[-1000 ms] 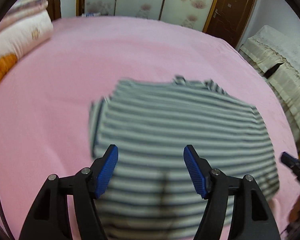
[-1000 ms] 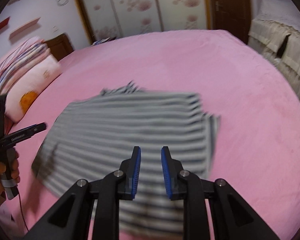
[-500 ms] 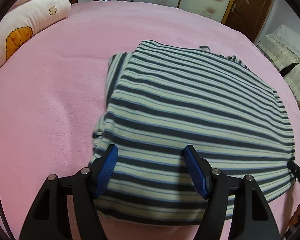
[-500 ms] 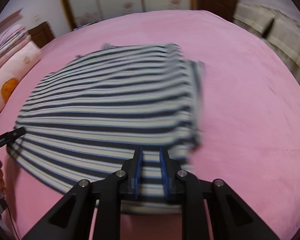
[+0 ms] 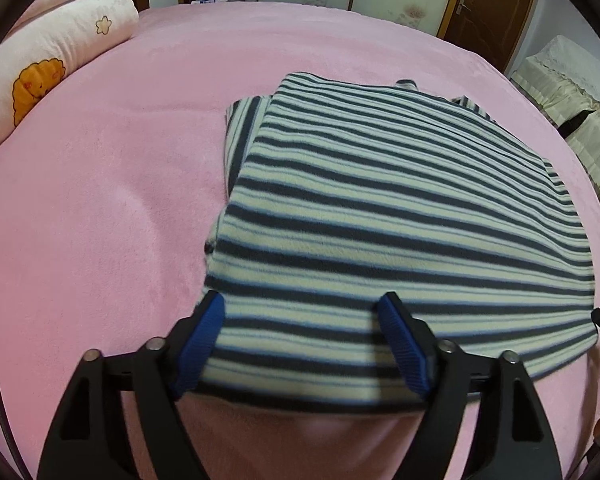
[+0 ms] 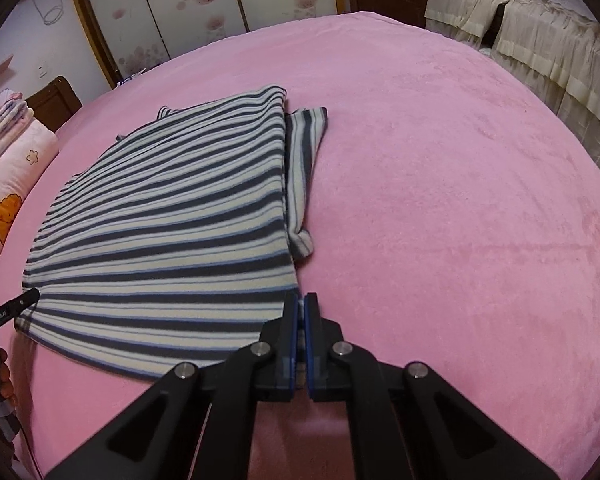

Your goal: Fold small clothes

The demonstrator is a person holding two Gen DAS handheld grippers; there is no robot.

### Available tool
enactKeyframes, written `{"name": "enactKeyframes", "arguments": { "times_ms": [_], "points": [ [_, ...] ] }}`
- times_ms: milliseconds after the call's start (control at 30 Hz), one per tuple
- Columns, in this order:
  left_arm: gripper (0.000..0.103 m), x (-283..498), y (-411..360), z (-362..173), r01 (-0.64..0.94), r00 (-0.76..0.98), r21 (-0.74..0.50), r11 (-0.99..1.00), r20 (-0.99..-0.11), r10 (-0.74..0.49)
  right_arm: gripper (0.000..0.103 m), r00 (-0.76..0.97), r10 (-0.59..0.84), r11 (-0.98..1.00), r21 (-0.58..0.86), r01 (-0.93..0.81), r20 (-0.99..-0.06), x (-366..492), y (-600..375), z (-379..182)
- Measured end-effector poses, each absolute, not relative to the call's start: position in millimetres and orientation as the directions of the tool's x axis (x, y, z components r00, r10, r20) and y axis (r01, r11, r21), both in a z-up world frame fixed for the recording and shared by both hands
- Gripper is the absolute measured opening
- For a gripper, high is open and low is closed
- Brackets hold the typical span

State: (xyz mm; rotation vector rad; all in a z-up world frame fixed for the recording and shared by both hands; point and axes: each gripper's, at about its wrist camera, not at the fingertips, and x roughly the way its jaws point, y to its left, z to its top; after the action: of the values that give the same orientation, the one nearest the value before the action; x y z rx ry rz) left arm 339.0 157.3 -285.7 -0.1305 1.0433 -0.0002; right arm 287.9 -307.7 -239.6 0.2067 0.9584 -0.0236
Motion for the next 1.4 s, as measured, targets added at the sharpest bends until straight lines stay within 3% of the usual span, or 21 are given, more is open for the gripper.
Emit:
{"name": "enactKeyframes", "arguments": {
  "times_ms": [133, 367, 833, 1000, 1400],
  "points": [
    [0.091, 330.5, 152.7, -277.4, -0.069, 0.494, -0.109, 0.992, -0.867, -0.061, 0.002, 0.590, 0.089, 0.979, 0.179, 0.096, -0.803, 283.0, -298.6, -227.3],
    [0.091, 310.9, 153.0, -252.4, -0.107, 0.458, -0.180, 0.978, -0.882, -0.112, 0.005, 0.626, 0.125, 0.979, 0.198, 0.048, -0.770, 263.2, -275.8, -197.8],
    [0.091, 230.8, 163.7, -184.9, -0.133, 0.567, -0.351, 0.927, -0.794, -0.219, 0.005, 0.680, 0.190, 0.977, 0.207, -0.057, -0.708, 217.7, -231.7, -140.0],
    [0.092, 213.4, 170.6, -201.1, -0.135, 0.598, -0.417, 0.899, -0.757, -0.261, 0.008, 0.695, 0.201, 0.977, 0.191, -0.093, -0.690, 209.2, -211.9, -136.6],
    [0.091, 241.8, 186.9, -303.6, -0.192, 0.636, -0.706, 0.681, -0.618, -0.462, 0.008, 0.697, 0.228, 0.974, 0.161, -0.161, -0.680, 227.2, -159.6, -169.0]
  ]
}}
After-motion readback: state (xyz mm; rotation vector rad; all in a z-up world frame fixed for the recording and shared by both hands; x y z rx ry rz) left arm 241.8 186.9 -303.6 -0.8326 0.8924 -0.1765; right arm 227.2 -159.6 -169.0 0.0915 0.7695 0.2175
